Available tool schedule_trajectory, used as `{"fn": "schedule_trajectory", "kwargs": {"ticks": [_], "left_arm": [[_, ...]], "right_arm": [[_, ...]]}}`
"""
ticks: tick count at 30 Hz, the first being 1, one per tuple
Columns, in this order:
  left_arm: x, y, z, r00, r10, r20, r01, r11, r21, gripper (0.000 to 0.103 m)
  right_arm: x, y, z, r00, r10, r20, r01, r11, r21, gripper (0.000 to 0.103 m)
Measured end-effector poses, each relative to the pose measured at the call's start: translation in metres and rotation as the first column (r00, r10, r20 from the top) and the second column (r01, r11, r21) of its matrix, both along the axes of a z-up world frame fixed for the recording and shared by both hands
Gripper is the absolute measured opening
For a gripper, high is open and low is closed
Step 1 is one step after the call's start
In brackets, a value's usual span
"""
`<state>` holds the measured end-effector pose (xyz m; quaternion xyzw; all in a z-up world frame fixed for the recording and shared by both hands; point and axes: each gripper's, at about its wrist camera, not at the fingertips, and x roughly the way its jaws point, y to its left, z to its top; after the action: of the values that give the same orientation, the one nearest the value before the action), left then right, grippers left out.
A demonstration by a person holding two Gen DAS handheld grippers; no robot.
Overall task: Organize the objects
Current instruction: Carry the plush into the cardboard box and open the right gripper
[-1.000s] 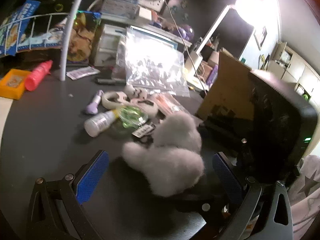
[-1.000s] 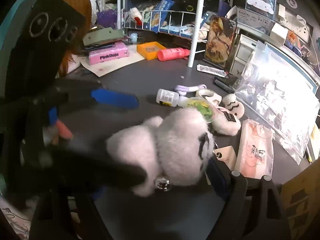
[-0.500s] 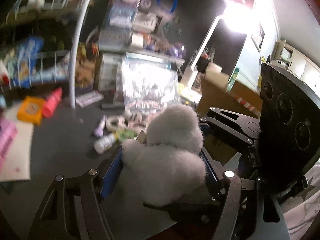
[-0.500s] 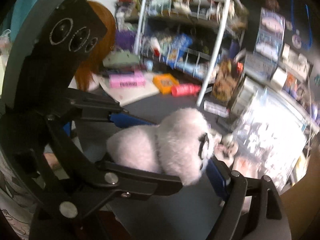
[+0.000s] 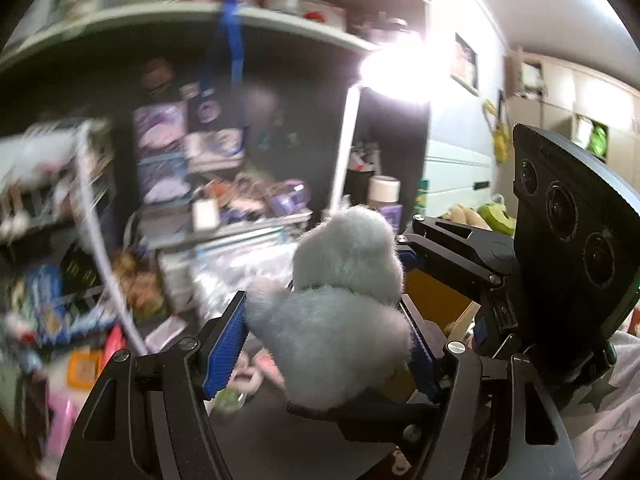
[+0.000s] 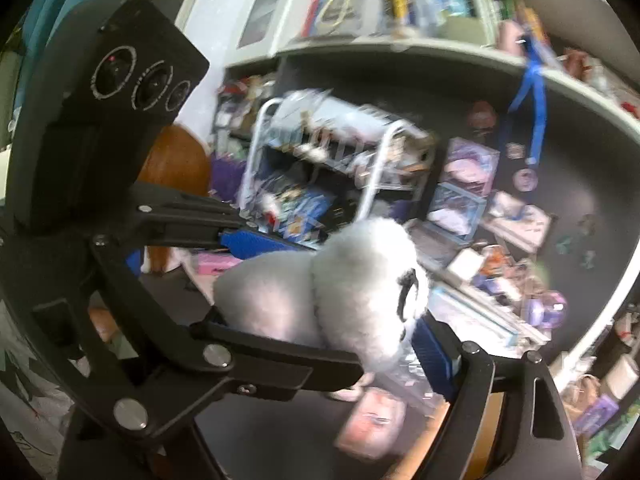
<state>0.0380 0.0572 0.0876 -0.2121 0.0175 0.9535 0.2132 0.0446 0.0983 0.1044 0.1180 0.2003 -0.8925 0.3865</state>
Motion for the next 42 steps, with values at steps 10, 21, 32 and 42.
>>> {"fn": "schedule_trajectory", "kwargs": {"ticks": [10, 21, 32, 42], "left_arm": [[-0.060, 0.087, 0.009, 0.980, -0.162, 0.116, 0.166, 0.986, -0.029, 0.068], [-0.104, 0.123, -0.034, 0.928, -0.199, 0.315, 0.211, 0.978, -0.002, 0.068], [-0.114, 0.122, -0.049, 0.907, -0.198, 0.372, 0.207, 0.978, 0.017, 0.080], [-0.100, 0.097, -0.030, 0.933, -0.185, 0.308, 0.179, 0.983, 0.047, 0.081]], "right_arm": [[-0.027, 0.098, 0.014, 0.980, -0.166, 0.107, 0.176, 0.981, -0.086, 0.082], [-0.068, 0.151, -0.023, 0.912, -0.234, 0.336, 0.261, 0.965, -0.038, 0.082], [-0.077, 0.149, -0.037, 0.889, -0.281, 0.362, 0.278, 0.959, 0.062, 0.087], [-0.075, 0.149, -0.032, 0.885, -0.308, 0.350, 0.310, 0.949, 0.052, 0.094]]}}
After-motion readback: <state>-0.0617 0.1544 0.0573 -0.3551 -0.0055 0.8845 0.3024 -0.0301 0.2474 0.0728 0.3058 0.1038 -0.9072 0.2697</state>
